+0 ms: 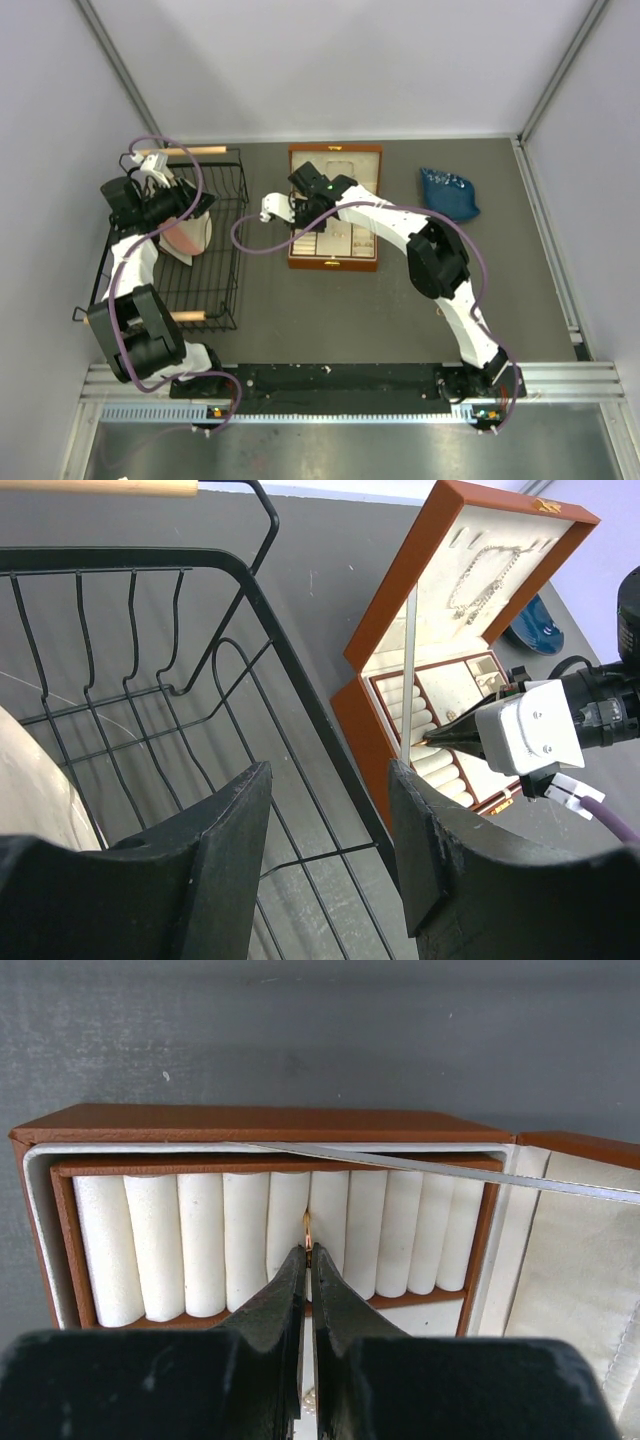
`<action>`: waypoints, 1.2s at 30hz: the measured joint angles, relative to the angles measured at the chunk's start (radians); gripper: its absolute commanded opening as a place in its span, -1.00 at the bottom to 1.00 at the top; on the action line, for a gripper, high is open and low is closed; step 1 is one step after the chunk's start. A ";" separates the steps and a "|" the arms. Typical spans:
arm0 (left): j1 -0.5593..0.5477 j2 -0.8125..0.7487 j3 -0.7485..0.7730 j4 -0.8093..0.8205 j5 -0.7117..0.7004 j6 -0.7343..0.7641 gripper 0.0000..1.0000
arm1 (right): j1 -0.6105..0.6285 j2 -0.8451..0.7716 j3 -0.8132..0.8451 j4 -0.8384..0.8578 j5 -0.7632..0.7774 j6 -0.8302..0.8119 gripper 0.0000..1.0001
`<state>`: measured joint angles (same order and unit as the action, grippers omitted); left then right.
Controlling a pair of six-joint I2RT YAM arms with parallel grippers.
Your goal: Organize the mixed jewelry
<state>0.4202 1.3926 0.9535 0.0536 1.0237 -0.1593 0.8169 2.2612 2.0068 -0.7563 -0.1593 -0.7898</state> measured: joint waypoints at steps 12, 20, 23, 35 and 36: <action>0.005 0.013 0.000 0.003 0.009 0.000 0.09 | 0.014 0.023 0.031 -0.031 0.035 -0.034 -1.00; 0.006 0.013 0.000 0.007 0.010 0.000 0.07 | 0.021 0.032 0.047 -0.045 0.060 -0.039 -0.90; 0.008 0.013 0.000 0.006 0.011 0.000 0.07 | 0.023 0.033 0.051 -0.049 0.063 -0.036 -0.80; 0.022 0.013 0.000 0.004 0.023 0.001 0.05 | 0.026 0.033 0.071 -0.060 0.088 0.003 -0.53; 0.023 0.013 0.000 0.002 0.025 0.001 0.05 | 0.026 0.033 0.076 -0.061 0.092 0.009 -0.53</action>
<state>0.4435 1.4052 0.9535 0.0559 1.0489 -0.1581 0.8425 2.2940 2.0827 -0.8169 -0.0669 -0.7811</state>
